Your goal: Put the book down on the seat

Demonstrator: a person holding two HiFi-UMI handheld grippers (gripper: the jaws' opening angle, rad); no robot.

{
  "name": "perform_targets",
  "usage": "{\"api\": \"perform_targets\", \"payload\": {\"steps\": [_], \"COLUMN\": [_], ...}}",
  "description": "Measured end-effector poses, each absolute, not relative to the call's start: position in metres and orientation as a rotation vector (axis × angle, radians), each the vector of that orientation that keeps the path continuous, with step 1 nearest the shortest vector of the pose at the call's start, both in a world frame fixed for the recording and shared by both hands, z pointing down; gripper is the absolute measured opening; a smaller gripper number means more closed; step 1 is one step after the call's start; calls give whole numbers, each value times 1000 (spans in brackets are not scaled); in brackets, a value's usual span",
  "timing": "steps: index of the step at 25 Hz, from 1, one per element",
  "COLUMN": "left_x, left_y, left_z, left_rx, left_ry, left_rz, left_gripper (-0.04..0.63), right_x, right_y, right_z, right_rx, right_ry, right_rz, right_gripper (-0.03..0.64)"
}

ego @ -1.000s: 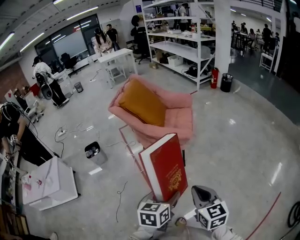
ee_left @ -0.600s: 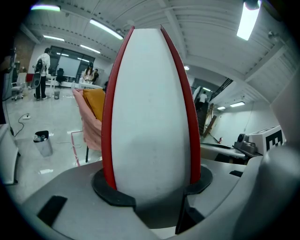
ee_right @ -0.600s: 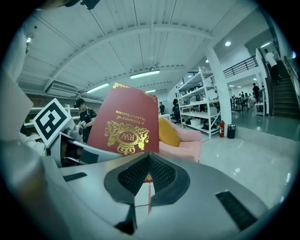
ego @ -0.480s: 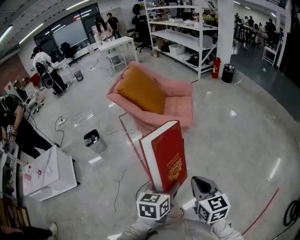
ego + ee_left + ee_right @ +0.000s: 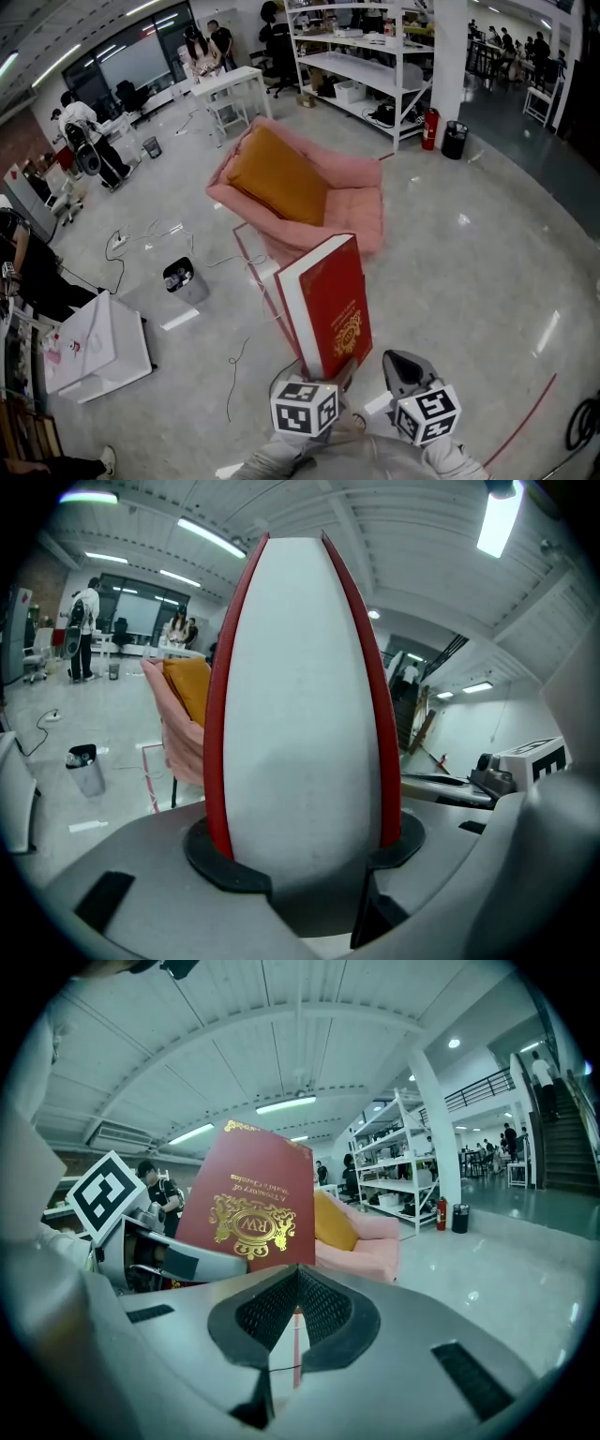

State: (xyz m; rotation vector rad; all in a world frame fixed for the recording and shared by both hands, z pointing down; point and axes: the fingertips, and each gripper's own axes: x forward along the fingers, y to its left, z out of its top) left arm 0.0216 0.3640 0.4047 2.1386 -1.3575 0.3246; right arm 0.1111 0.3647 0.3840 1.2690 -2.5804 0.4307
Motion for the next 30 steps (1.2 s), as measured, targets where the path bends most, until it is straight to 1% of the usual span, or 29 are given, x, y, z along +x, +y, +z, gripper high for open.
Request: {"api": "perform_targets", "payload": {"steps": [9,15,30], "left_x": [7,-6,-50], "left_y": [316,257,110], "left_z": [412,414,406], "left_rx": [2118,2101,2121], "left_ry": [-1366,-1359,-1308], "left_rz": [323,324,362], "left_gripper": [255,253,255], "right_x": [97,93,49], "right_y": [317,254,109], "right_z": [396,395,388], "right_rx": [1243,1271,1325], "right_ry": [-2561,-2543,-2507], "right_rz": [452,455,469], "right_gripper": [5,6,5]}}
